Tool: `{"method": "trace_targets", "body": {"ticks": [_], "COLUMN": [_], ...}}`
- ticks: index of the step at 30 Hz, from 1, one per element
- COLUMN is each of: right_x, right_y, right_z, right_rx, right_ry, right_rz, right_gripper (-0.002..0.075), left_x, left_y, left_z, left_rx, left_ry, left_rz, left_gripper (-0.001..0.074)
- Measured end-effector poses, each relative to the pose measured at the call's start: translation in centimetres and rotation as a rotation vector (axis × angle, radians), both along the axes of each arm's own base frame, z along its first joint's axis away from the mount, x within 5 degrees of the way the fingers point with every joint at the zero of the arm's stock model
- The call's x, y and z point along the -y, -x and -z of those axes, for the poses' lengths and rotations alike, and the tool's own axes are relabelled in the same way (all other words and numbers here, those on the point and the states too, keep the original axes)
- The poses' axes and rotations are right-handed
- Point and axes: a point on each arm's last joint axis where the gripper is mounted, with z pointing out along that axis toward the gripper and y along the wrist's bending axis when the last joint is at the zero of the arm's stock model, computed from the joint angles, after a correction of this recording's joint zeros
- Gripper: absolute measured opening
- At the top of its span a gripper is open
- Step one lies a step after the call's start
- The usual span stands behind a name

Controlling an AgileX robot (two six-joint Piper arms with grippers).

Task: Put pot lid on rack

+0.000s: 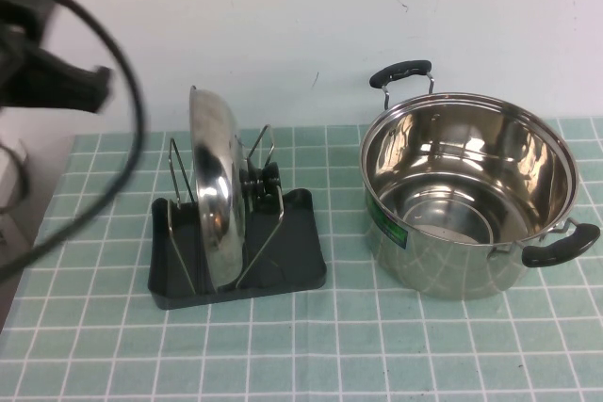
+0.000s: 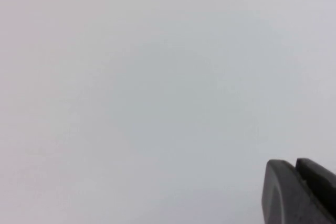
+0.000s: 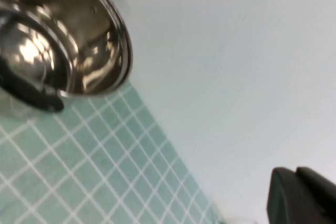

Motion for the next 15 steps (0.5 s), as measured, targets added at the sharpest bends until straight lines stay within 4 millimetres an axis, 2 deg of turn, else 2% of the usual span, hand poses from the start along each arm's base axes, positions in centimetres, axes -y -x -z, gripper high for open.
{"method": "trace_targets", "body": {"ticks": [4,8,12,15], "right_x": [1.2,1.1,0.8,0.1], "right_y": [0.4,1.4,2.6,3.5], "right_z": [0.9,1.8,2.5,2.5], "right_rx": [-0.102,-0.216,-0.333,-0.352], "right_ry": [0.093,0.028,-0.084,-0.203], "right_rz": [0.092,0.037,-0.053,-0.167], "right_gripper": [0.0,0.0,0.0,0.0], "left_x": [-2.7,-4.6,-4.0,-3.0], "left_y": [1.5,3.6,6.2,8.1], "left_z": [-0.4,1.2,2.7,3.5], "left_rx": [-0.043,-0.288,-0.521,-0.564], "left_ry": [-0.004,0.096,0.183,0.232], "left_rz": [-0.224,-0.367,-0.238,-0.052], "left_gripper": [0.0003,0.0002,0.0001,0.0001]}}
